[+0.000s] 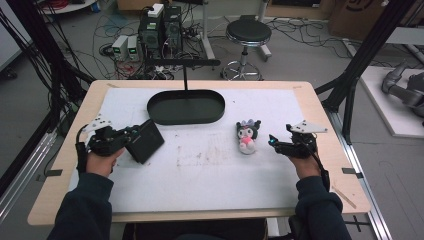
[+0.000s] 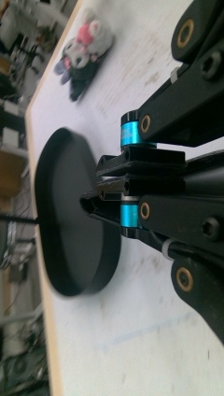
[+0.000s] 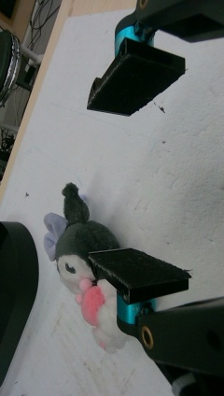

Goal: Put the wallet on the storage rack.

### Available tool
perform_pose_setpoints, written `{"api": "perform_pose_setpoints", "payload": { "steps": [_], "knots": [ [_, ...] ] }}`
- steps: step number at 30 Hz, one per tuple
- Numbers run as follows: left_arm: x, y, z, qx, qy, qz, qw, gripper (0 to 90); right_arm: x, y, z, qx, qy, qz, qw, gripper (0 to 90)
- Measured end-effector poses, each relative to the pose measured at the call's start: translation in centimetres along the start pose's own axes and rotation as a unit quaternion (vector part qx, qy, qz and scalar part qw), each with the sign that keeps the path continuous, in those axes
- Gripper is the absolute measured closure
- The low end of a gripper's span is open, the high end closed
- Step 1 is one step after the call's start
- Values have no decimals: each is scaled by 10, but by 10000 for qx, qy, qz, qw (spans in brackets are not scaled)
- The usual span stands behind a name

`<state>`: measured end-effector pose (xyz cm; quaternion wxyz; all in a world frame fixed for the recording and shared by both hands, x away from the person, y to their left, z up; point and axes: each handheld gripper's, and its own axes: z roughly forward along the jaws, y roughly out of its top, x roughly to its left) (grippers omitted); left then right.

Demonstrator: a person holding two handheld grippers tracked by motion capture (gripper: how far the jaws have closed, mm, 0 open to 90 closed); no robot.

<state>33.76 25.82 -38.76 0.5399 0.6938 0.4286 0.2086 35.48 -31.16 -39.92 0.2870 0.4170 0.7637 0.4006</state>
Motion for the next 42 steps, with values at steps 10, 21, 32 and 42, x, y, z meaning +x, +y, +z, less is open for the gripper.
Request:
{"api": "perform_pose_setpoints", "payload": {
  "steps": [10, 21, 32, 42],
  "knots": [
    [-25, -1, 8, 51, -359, 220, 9991, 869, 0, 0, 0, 4, -4, 6, 10000, 236],
    [-26, -6, 7, 245, -816, -73, 9963, 858, -1, 0, 0, 15, 11, -24, 10000, 236],
    [-29, -7, 13, 278, -1010, -22, 9945, 728, -1, 0, 0, 31, 28, 0, 10000, 236],
    [-38, -5, 14, -55, -119, 558, 9984, 302, -1, 0, 1, 40, 42, 2, 10000, 236]
  ]
}}
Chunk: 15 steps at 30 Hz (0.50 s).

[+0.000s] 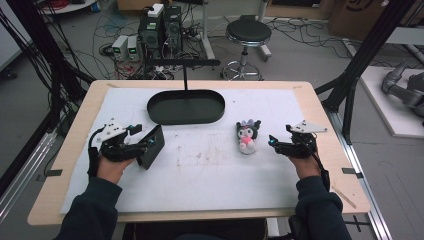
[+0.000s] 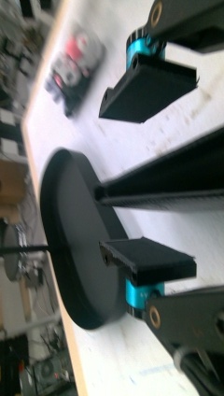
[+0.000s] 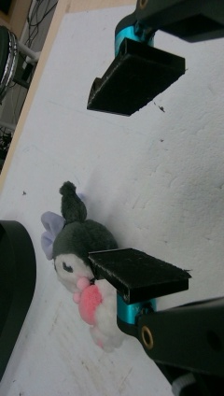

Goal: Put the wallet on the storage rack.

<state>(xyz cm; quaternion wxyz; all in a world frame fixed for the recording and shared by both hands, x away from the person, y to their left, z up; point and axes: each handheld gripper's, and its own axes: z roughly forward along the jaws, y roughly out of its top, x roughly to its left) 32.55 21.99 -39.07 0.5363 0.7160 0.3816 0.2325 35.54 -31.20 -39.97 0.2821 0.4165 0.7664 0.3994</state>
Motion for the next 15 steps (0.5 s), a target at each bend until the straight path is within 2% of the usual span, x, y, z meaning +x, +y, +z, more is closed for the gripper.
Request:
{"api": "perform_pose_setpoints", "payload": {
  "steps": [1, 2, 4, 5, 6, 7, 8, 11, 14, 15],
  "knots": [
    [0, -3, 3, 181, 141, 66, 9997, 301, 0, 0, 0, 8, 2, -3, 10000, 236],
    [1, -6, 5, 281, 181, 80, 9994, 301, 0, 0, 0, 8, 3, -2, 10000, 237],
    [2, -10, 8, 511, 138, 54, 9986, 328, 0, 0, 0, 15, 10, -10, 10000, 236],
    [2, -10, 8, 511, 138, 54, 9986, 365, 1, 0, 1, 28, 8, 16, 10000, 236],
    [3, -15, 12, 683, 45, 12, 9977, 405, 1, 0, 1, 31, 16, 14, 10000, 236],
    [3, -15, 12, 683, 45, 12, 9977, 447, 1, 0, 1, 31, 16, 14, 10000, 236],
    [3, -18, 14, 844, -28, -47, 9964, 512, 1, 0, 1, 34, 19, -3, 10000, 237],
    [3, -18, 13, 901, 17, 12, 9959, 746, 1, 0, 2, 31, 21, -7, 10000, 236],
    [3, -16, 13, 837, -18, 11, 9965, 775, 1, 0, 1, 53, 3, 12, 10000, 236],
    [4, -14, 12, 818, 13, 71, 9966, 778, 1, 0, 1, 53, 9, 15, 10000, 236]
  ]
}}
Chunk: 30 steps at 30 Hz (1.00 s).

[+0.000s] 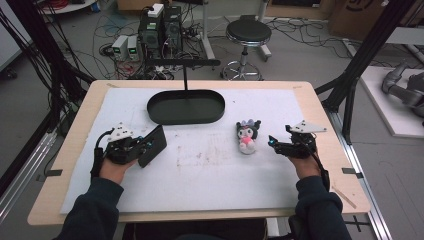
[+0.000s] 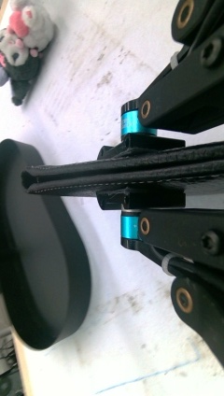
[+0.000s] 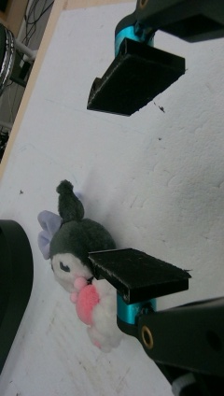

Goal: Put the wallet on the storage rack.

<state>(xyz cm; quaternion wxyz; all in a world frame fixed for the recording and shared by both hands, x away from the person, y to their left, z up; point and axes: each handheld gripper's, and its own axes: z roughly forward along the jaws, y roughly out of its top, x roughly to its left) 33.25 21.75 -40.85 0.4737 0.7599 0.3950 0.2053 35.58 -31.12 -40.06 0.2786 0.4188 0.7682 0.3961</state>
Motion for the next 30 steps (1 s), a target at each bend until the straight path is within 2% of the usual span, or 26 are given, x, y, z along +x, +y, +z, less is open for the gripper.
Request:
{"api": "perform_pose_setpoints", "payload": {
  "steps": [2, 3, 5, 6, 8, 9, 10, 17, 19, 23, 24, 25, 27, 28, 30],
  "knots": [
    [0, 4, 0, -119, 77, 18, 9999, 781, 0, 0, 0, -13, 1, -9, 10000, 236],
    [3, 11, -1, -260, 156, 21, 9995, 782, -1, 0, -1, -28, 3, 9, 10000, 236],
    [4, 15, -1, -316, 183, -2, 9993, 784, -1, 0, -1, -28, 10, 30, 10000, 236],
    [9, 23, -1, -476, 167, -135, 9986, 784, -1, 0, -1, -45, 10, 19, 10000, 236],
    [12, 27, 0, -514, 199, -163, 9983, 785, -2, 0, -1, -63, 21, 42, 10000, 236],
    [17, 38, 3, -567, 278, -152, 9979, 785, -2, 0, -1, -71, 20, 59, 10000, 236],
    [17, 38, 3, -567, 278, -152, 9979, 785, -2, 0, -2, -77, 30, 60, 9999, 236],
    [39, 76, 18, -808, 446, -210, 9955, 785, -3, 0, -1, -104, 55, 92, 9999, 236],
    [47, 84, 26, -798, 492, -283, 9952, 785, -4, 0, -2, -110, 52, 105, 9999, 236],
    [57, 92, 42, -810, 563, -269, 9948, 785, -4, 0, -2, -116, 75, 122, 9998, 236],
    [60, 94, 53, -716, 645, -221, 9951, 785, -5, 0, -2, -123, 85, 109, 9998, 236],
    [60, 94, 53, -716, 645, -221, 9951, 785, -5, 0, -2, -123, 85, 109, 9998, 236],
    [62, 94, 64, -677, 721, -185, 9949, 785, -5, 0, -2, -138, 99, 127, 9998, 236],
    [63, 93, 75, -650, 774, -181, 9947, 785, -4, 0, -2, -130, 110, 143, 9998, 237],
    [64, 91, 81, -605, 806, -171, 9948, 785, -4, 0, -2, -143, 109, 129, 9998, 236]
  ]
}}
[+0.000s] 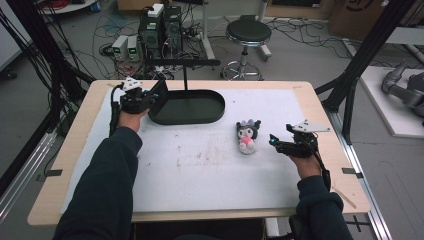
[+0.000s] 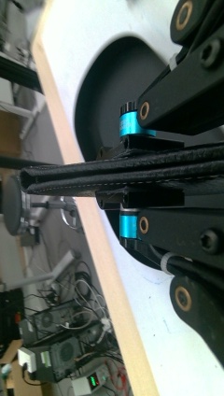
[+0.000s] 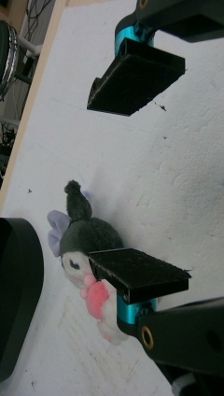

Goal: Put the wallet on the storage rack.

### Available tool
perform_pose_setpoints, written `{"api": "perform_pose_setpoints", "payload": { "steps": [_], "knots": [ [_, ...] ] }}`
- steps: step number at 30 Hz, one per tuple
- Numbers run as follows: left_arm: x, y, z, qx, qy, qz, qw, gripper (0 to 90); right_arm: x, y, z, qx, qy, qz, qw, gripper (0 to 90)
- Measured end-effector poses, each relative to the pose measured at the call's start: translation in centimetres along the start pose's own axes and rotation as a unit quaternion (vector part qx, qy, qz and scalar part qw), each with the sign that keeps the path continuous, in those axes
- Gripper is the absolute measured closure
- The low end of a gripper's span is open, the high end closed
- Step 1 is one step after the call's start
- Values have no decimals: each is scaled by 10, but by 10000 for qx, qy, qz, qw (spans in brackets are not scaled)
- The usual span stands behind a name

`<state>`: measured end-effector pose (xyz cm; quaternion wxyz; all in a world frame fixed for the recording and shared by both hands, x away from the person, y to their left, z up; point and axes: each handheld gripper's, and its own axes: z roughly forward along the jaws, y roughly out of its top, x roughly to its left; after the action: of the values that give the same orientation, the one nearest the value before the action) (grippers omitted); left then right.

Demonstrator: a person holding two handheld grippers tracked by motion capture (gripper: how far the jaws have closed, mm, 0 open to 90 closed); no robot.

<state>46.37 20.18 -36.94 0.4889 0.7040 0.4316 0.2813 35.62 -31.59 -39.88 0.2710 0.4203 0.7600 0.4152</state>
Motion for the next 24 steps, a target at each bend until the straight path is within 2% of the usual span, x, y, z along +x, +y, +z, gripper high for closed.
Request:
{"api": "perform_pose_setpoints", "payload": {
  "steps": [2, 4, 5, 6, 9, 10, 13, 17, 19, 20, 21, 22, 23, 24],
  "knots": [
    [0, -3, 11, 125, 84, 62, 9999, 785, 0, 0, 0, -1, 1, 20, 10000, 236],
    [3, -4, 24, 148, 252, 27, 9996, 785, -1, 0, 0, -6, 13, 40, 10000, 236],
    [3, -4, 24, 148, 252, 27, 9996, 785, -1, 0, 1, -10, 26, 30, 10000, 236],
    [5, -5, 31, 104, 341, 16, 9994, 785, -1, 0, 1, -8, 28, 50, 10000, 236],
    [6, -6, 39, 188, 443, 110, 9988, 786, -1, 0, 1, 1, 33, 65, 10000, 236],
    [8, -7, 47, 237, 532, 121, 9982, 785, -1, 0, 1, 0, 36, 75, 10000, 236],
    [9, -7, 53, 279, 590, 186, 9977, 786, -2, 0, 1, -9, 37, 58, 10000, 236],
    [7, -12, 65, 547, 726, 345, 9953, 784, -2, 0, 1, -10, 34, 67, 10000, 236],
    [6, -14, 66, 624, 743, 334, 9947, 777, -2, -1, 1, -11, 37, 69, 10000, 236],
    [4, -15, 67, 721, 704, 241, 9946, 763, -2, -1, 0, -5, 43, 66, 10000, 236],
    [3, -14, 67, 693, 656, 108, 9954, 717, -1, -1, 0, -8, 41, 59, 10000, 236],
    [3, -14, 67, 693, 656, 108, 9954, 646, -1, -1, 0, -5, 43, 58, 10000, 237],
    [2, -13, 65, 677, 604, 14, 9959, 646, -1, -1, 0, -5, 43, 58, 10000, 237],
    [-1, -10, 61, 637, 493, -49, 9967, 598, -1, -1, -1, -23, 40, 59, 10000, 236]
  ]
}}
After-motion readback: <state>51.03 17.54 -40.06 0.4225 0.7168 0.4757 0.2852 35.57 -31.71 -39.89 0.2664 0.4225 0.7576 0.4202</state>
